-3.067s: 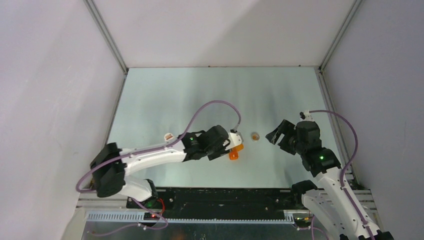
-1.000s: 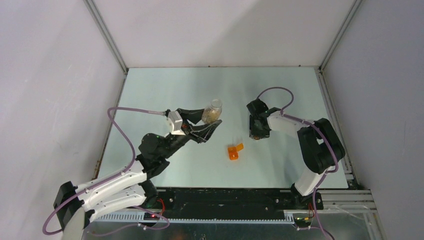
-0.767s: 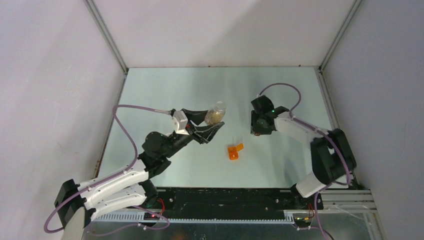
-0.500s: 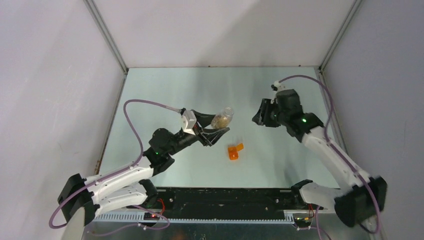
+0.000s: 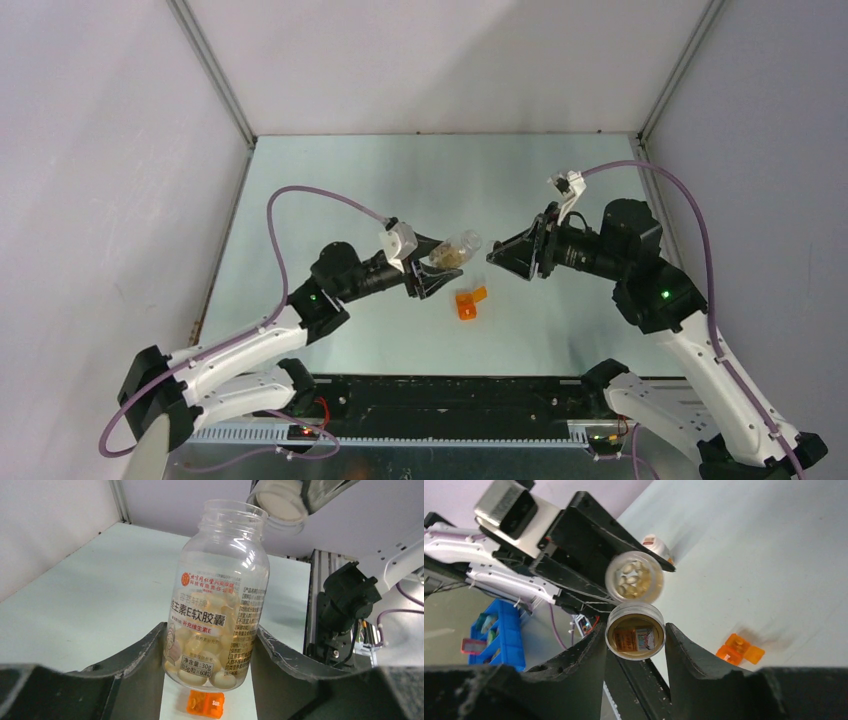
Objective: Sort the pills into containers
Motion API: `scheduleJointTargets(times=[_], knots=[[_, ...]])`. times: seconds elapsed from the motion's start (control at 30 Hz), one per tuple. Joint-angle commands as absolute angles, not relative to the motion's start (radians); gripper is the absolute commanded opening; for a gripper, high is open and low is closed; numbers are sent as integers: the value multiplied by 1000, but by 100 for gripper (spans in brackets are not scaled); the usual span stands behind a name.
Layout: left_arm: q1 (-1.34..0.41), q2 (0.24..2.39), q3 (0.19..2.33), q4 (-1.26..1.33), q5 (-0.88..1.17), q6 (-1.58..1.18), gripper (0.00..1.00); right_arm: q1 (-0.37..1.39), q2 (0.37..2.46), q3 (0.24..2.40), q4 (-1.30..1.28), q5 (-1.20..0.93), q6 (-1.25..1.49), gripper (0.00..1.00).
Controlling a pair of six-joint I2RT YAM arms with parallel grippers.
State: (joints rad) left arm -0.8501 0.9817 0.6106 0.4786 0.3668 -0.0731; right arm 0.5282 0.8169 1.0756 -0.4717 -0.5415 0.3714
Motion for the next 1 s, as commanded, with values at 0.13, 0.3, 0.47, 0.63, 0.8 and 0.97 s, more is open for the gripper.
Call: scheduleJointTargets(times=[0.13, 0.3, 0.47, 0.63, 0.8, 0.97], knots=[[-844, 942, 710, 269, 469, 89, 0, 571, 820, 1141, -446, -583, 333, 42], [-844, 947, 738, 216, 498, 109, 0, 594, 838, 1150, -476, -561, 315, 42], [-846, 933, 757, 187, 524, 116, 0, 613, 839, 1151, -491, -552, 307, 43], [-848, 938, 768, 162, 550, 126, 0, 641, 850, 1152, -499, -547, 303, 43], [-850, 941, 769, 159, 554, 128, 0, 655, 861, 1155, -512, -534, 295, 43], [-850, 944, 774, 159, 570, 130, 0, 675, 880, 1167, -535, -507, 279, 43]])
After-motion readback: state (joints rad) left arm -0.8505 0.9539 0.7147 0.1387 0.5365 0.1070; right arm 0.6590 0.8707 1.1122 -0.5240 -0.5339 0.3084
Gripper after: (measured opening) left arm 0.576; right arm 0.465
